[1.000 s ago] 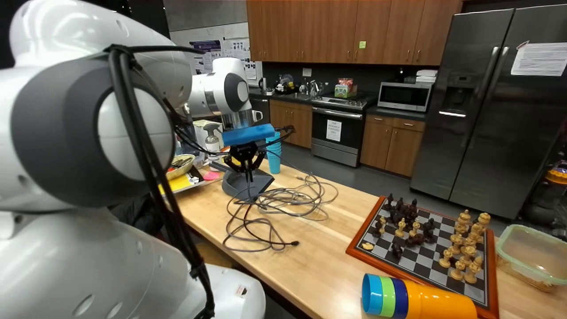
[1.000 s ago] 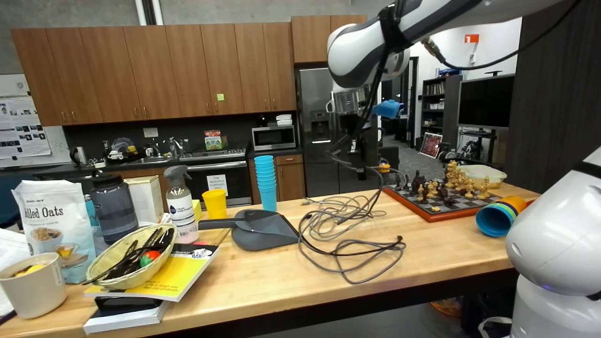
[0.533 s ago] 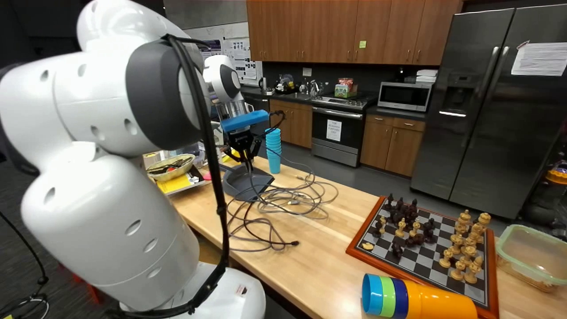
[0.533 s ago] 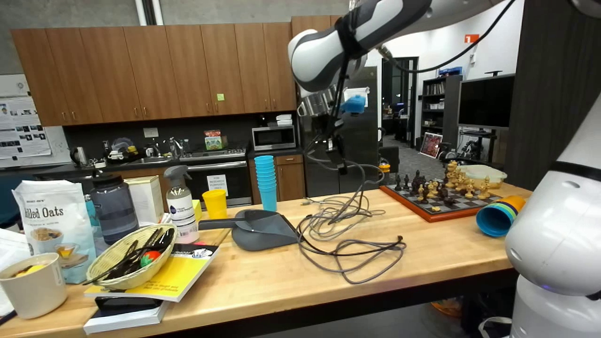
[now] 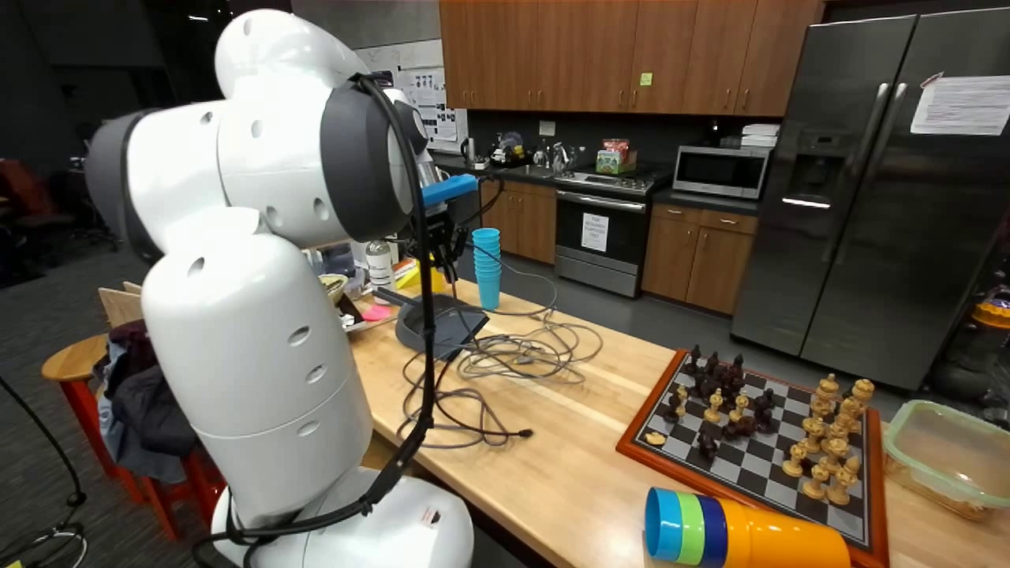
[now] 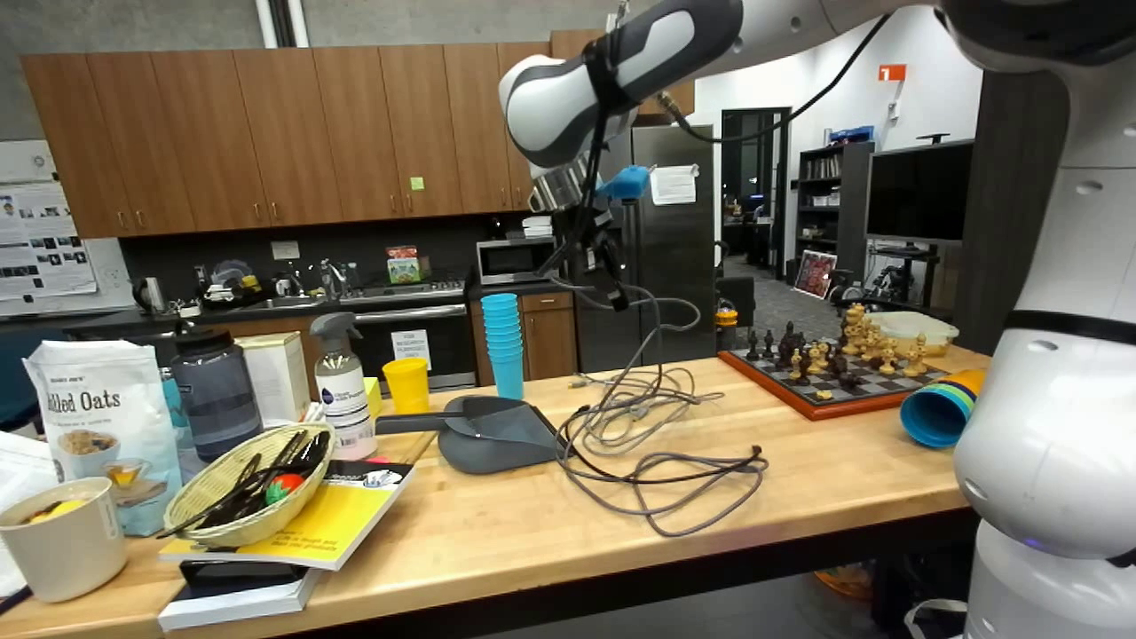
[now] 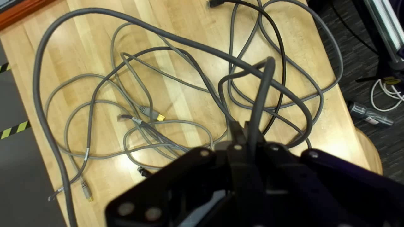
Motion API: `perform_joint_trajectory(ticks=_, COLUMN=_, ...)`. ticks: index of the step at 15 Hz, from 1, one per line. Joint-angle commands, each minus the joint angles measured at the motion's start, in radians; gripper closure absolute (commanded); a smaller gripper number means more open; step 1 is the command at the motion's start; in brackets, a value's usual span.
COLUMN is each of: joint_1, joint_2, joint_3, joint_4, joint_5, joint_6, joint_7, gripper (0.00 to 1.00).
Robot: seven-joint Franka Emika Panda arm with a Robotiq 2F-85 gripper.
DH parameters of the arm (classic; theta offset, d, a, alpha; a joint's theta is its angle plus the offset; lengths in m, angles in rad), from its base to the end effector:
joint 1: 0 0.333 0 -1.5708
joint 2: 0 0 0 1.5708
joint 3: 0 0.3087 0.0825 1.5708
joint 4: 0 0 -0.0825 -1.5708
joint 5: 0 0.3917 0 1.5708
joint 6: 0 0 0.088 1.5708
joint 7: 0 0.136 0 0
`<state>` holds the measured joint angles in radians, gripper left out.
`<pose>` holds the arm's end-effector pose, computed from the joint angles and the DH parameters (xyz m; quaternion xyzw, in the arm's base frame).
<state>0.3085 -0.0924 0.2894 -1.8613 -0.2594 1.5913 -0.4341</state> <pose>0.4453 0.2664 0.5057 0.8512 0.4973 -0.0782 0.1484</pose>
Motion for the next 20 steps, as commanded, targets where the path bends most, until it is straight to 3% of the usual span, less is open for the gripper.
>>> perform_joint_trajectory(ticks=1, joint_1=0.004, joint_2=0.07, joint_3=0.019, joint_4=0.154, joint_5=-0.04, joint_6=-0.064, joint_7=0.047, gripper=0.98)
perform_joint_trajectory(ticks=8, joint_1=0.035, joint_2=0.143, joint_3=0.061, joint_4=0.331, joint_5=-0.091, joint_6=-0.044, joint_7=0.18, gripper=0.98)
perform_joint_trajectory(ticks=20, joint_1=0.08, joint_2=0.225, joint_3=0.074, joint_4=0.444, joint_5=-0.113, joint_6=-0.044, joint_7=0.294, gripper=0.98)
